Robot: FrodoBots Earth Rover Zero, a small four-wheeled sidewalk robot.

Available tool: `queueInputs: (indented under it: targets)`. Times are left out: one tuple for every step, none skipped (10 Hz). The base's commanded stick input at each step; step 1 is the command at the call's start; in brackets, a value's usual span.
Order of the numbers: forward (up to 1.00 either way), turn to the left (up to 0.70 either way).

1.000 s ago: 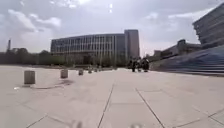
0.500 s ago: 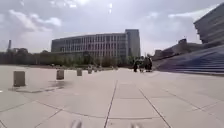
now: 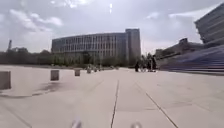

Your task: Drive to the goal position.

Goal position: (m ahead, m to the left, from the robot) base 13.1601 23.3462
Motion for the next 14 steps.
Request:
queueInputs:
  targets:
    - [0.99,0.04]
    - [0.99,0.04]
    - [0.99,0.04]
    - [0.99,0.04]
    - [0.99,0.04]
    - [0.99,0.04]
    - [0.99,0.26]
    - [0.99,0.39]
    - [0.99,0.40]
    - [0.99,0.40]
    - [0.99,0.40]
    - [0.99,0.40]
    - [0.99,0.40]
    - [0.99,0.40]
